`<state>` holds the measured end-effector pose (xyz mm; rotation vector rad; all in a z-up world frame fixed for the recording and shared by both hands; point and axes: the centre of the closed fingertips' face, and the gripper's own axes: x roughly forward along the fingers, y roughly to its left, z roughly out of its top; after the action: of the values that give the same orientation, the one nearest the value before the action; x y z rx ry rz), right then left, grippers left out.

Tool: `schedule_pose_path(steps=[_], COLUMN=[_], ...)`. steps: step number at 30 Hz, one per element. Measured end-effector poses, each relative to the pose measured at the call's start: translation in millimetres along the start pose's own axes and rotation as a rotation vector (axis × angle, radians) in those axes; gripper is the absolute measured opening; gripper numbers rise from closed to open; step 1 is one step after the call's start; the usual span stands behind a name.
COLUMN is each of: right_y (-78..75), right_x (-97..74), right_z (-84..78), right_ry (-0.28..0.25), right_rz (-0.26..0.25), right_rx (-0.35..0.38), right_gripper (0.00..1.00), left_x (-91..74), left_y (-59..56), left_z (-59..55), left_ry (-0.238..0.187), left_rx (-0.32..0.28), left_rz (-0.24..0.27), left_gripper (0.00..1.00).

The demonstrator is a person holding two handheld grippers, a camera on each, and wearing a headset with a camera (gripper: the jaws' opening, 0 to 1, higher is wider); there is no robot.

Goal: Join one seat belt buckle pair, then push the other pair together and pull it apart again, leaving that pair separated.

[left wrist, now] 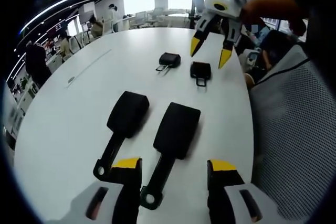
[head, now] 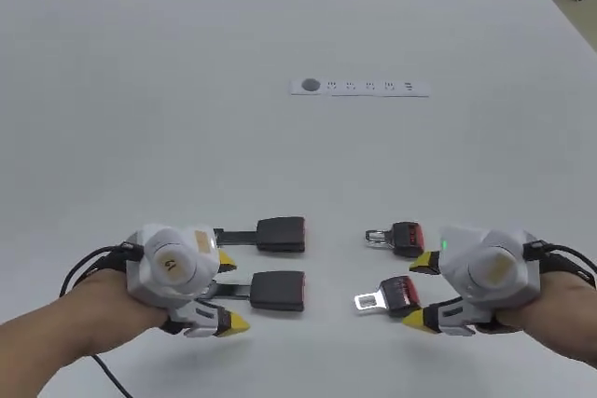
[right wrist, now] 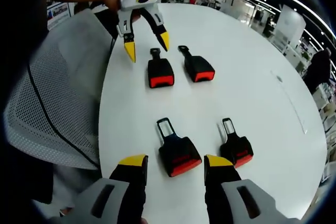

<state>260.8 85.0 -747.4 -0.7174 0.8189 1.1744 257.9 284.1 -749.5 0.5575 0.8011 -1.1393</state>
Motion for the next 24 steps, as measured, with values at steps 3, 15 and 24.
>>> schedule_pose_path(steps=[3, 15, 24], right_y=[-1.0, -1.6, 0.7], right_x=[3.4, 11.7, 16.5], right_z=[1.5, -1.6, -7.2], right_ry=[0.010, 0.066, 0.106], right_rz=[0.015, 0.087, 0.144], right_rx=[-0.022, -0.126, -0.192], right_gripper=[0.41, 0.38, 0.36], left_x=[2.8, 15.6, 22.5], left_y=[1.8, -0.1, 3.6], left_z=[3.0, 6.3, 11.5], left_ry=[0.006, 0.063, 0.084], left_rx=[0.018, 0.113, 0.168], left_rz=[-0.007, -0.093, -0.128], left_gripper=[0.50, 0.47, 0.44])
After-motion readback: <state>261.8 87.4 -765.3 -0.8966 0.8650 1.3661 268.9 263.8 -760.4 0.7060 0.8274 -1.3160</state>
